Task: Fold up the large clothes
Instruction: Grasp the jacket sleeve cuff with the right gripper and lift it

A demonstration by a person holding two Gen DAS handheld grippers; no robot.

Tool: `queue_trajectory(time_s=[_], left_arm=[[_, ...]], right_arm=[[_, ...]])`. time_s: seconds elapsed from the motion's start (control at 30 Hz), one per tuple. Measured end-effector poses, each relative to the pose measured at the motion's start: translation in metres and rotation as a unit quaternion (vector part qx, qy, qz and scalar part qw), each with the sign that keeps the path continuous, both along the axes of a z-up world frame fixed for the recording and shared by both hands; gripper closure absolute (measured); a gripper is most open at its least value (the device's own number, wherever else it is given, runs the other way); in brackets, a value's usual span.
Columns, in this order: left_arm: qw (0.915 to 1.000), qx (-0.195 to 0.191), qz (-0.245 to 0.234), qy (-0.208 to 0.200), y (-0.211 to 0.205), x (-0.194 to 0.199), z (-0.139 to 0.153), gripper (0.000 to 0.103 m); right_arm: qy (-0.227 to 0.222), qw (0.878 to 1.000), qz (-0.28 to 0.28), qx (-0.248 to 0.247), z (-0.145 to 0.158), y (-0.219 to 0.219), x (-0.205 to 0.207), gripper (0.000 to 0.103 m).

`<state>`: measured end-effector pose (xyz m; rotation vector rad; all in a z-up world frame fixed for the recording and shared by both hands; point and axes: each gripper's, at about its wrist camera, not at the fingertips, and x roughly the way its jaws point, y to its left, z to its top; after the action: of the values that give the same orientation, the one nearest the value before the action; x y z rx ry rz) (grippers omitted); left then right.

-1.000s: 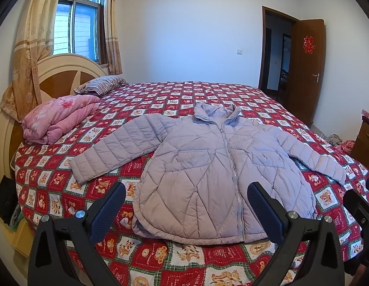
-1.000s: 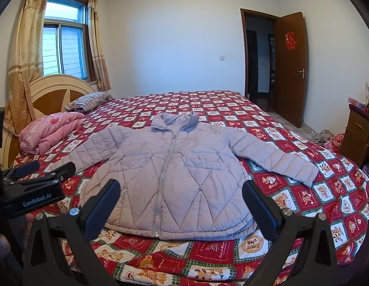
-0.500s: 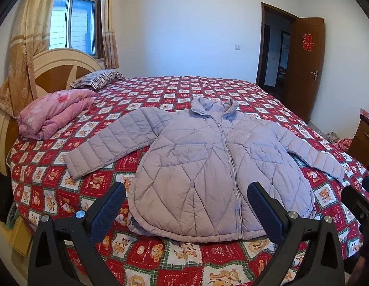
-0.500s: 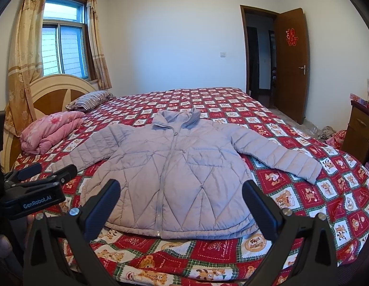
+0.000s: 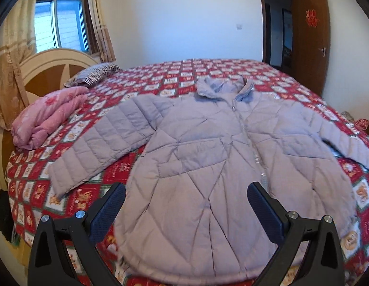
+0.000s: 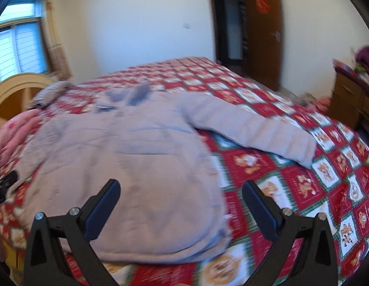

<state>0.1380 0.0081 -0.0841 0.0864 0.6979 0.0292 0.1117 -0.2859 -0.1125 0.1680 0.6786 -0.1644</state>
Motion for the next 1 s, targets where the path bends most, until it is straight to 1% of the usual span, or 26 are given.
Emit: queue_trajectory(time_s=[0.07,0.2,0.27,0.37,0.43,0.5,0.63,0.73,0.77,0.8,0.83,0.87,0.93,0.97,1.0], left_arm=[[1.0000,0.001,0.001,0.008,-0.002,0.021,-0.008,0.001],[0.9999,0.009,0.005,0.010,-0.006,0.060,-0.018,0.001],[0.9998,0.016,0.006,0.009,-0.010,0.078,-0.022,0.001],[0.9995,0.027,0.011,0.010,-0.010,0.104,-0.028,0.001],[0.9990,0.038,0.018,0.013,-0.008,0.123,-0.034,0.001],[0.9983,0.047,0.029,0.018,-0.004,0.143,-0.041,0.001],[0.9969,0.057,0.048,0.028,0.004,0.177,-0.053,0.001],[0.9954,0.057,0.064,0.043,0.015,0.203,-0.066,0.001],[0.9949,0.055,0.068,0.050,0.018,0.210,-0.070,0.001],[0.9941,0.055,0.074,0.057,0.023,0.217,-0.074,0.001],[0.9937,0.057,0.077,0.060,0.025,0.221,-0.077,0.001],[0.9932,0.058,0.079,0.062,0.029,0.224,-0.079,0.001],[0.9931,0.055,0.080,0.067,0.035,0.228,-0.080,0.001],[0.9931,0.052,0.079,0.068,0.038,0.228,-0.079,0.001],[0.9931,0.052,0.079,0.068,0.039,0.228,-0.078,0.001]], right_arm=[[0.010,1.000,-0.029,0.004,-0.008,-0.027,0.012,0.000],[0.026,0.996,-0.080,0.009,-0.019,-0.076,0.033,0.000],[0.034,0.992,-0.118,0.014,-0.025,-0.110,0.042,0.000],[0.045,0.986,-0.160,0.020,-0.033,-0.150,0.048,0.000],[0.054,0.979,-0.193,0.028,-0.039,-0.180,0.050,0.005],[0.061,0.974,-0.216,0.036,-0.043,-0.203,0.051,0.006],[0.067,0.966,-0.248,0.037,-0.046,-0.232,0.054,0.006],[0.080,0.963,-0.254,0.042,-0.054,-0.245,0.062,0.010],[0.093,0.962,-0.254,0.042,-0.059,-0.249,0.068,0.016],[0.101,0.961,-0.253,0.044,-0.065,-0.250,0.072,0.028],[0.109,0.961,-0.247,0.052,-0.069,-0.252,0.075,0.036],[0.113,0.963,-0.236,0.065,-0.075,-0.252,0.077,0.048],[0.106,0.966,-0.227,0.066,-0.075,-0.250,0.077,0.062],[0.104,0.968,-0.219,0.066,-0.072,-0.248,0.080,0.080],[0.106,0.969,-0.213,0.064,-0.069,-0.246,0.082,0.087]])
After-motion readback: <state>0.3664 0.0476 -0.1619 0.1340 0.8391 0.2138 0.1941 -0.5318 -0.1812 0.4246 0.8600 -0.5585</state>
